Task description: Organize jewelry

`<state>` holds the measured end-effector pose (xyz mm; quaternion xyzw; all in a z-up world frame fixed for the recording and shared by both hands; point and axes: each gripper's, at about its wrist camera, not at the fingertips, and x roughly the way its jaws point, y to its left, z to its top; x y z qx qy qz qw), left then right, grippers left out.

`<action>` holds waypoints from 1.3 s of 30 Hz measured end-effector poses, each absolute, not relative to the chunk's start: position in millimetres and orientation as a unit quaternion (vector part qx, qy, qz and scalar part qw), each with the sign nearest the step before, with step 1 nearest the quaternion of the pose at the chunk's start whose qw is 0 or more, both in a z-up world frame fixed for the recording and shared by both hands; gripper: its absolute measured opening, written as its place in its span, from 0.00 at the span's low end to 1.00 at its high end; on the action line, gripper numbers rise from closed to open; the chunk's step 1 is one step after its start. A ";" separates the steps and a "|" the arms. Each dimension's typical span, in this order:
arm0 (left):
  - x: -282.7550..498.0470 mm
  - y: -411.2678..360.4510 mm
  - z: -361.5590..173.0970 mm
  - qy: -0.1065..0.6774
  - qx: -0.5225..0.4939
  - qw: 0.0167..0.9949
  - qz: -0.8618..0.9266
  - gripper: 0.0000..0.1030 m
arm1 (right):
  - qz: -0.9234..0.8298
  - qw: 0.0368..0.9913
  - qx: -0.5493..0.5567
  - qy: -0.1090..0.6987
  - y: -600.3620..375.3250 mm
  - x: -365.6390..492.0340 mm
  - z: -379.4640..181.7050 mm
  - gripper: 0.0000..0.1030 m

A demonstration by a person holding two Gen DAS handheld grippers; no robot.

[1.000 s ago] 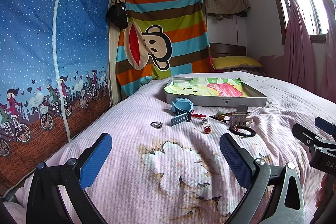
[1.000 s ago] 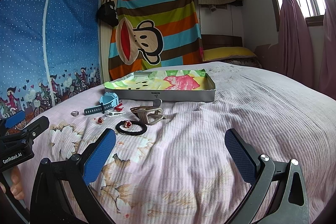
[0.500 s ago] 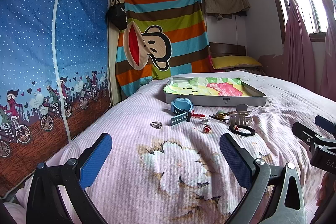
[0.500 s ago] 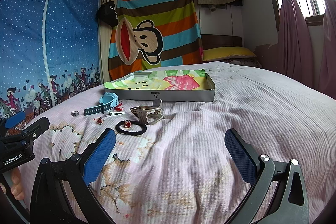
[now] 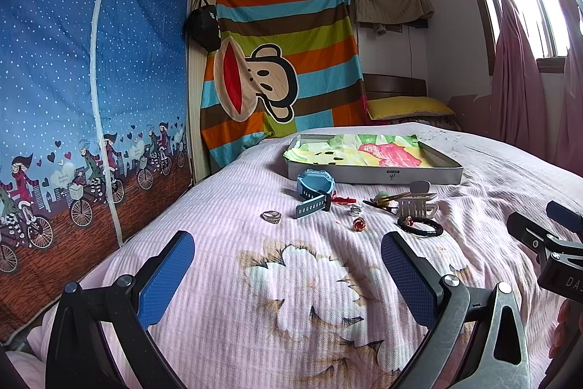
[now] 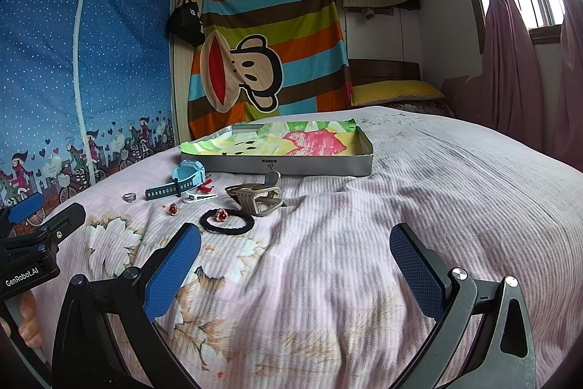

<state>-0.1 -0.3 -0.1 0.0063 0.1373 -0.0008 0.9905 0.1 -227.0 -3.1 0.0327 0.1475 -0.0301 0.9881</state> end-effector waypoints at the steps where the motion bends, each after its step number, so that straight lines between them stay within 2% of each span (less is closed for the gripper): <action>1: -0.1 -0.3 -0.1 0.137 0.007 0.991 -0.001 1.00 | -0.030 0.988 0.033 0.148 -226.8 0.2 -3.0 0.99; 29: 0.6 1.1 3.9 0.143 -0.002 0.990 0.000 1.00 | -0.013 0.989 0.036 0.145 -227.6 0.3 0.1 0.99; 39: 36.2 24.1 13.3 0.174 0.005 0.985 -0.011 1.00 | 0.038 0.988 0.014 0.148 -217.8 26.6 16.6 0.98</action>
